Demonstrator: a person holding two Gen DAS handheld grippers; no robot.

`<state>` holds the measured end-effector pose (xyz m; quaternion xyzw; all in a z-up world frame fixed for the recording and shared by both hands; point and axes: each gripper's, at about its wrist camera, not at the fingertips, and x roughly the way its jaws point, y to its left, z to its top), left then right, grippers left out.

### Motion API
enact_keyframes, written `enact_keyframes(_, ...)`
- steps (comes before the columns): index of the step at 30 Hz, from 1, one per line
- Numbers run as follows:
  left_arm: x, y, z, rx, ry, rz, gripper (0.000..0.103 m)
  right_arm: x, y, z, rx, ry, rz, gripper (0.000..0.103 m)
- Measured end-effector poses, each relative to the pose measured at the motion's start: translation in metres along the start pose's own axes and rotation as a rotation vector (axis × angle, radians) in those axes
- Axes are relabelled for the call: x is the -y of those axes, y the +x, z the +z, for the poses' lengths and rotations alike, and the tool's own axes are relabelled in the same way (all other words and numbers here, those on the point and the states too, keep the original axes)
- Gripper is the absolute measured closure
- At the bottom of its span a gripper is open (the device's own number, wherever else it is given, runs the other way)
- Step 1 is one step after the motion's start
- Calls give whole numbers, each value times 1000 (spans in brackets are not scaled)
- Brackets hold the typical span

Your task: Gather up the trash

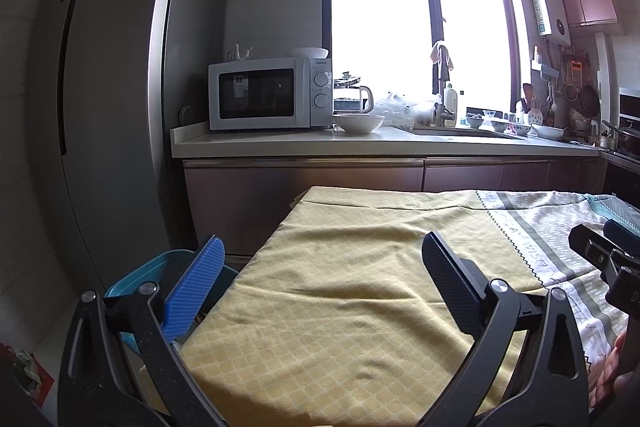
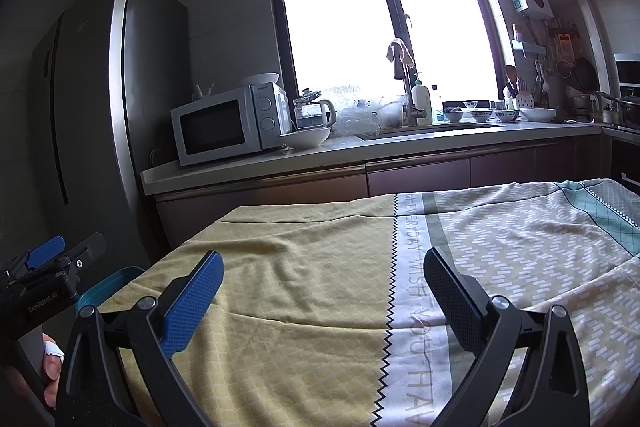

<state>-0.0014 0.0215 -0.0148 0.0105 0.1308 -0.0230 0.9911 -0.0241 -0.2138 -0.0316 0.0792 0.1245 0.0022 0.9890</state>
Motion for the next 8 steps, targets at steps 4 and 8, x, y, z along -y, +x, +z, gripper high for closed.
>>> enact_keyframes(4,10,27,5,-100,30,-47,6,11,7,1,-27,5,-19,6)
enact_keyframes(8,15,79,11,-250,16,-79,5,37,15,8,-74,23,-78,6)
